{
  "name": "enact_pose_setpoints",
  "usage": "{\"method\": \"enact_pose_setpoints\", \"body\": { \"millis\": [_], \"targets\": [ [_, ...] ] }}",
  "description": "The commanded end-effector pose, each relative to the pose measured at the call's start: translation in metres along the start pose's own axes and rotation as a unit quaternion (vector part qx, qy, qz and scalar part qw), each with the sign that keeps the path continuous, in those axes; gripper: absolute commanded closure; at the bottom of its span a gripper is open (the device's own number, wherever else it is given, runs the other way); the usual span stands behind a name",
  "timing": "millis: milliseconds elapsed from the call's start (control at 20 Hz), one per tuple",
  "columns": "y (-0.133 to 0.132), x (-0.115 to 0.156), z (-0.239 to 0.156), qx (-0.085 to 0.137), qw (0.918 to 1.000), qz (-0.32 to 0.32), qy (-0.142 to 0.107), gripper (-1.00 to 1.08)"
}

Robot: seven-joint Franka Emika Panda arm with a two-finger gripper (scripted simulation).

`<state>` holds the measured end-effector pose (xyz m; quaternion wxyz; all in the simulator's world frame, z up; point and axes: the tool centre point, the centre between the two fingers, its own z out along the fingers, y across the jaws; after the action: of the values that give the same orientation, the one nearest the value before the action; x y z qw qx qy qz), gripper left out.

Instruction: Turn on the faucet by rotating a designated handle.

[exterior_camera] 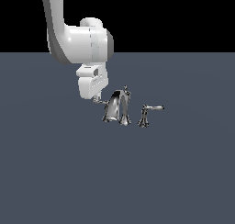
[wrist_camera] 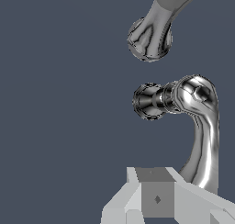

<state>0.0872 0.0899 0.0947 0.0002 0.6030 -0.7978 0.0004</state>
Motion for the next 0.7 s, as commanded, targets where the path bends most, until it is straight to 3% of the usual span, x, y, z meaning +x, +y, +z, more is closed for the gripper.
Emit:
{"method": "enact_pose_setpoints", "body": {
  "millis": [0,250,300,650],
  "targets": [
    [0.009,-0.004,0.000,0.000,1.0000,0.005,0.000,1.08],
    [0.023,-0.010,0.000,0.000,1.0000,0.005,0.000,1.08],
    [0.013,-0.001,0.000,0.004,0.9999,-0.017,0.000,1.08],
    [0.033,0.003,0.000,0.003,1.0000,-0.009,0.000,1.08]
  ]
}}
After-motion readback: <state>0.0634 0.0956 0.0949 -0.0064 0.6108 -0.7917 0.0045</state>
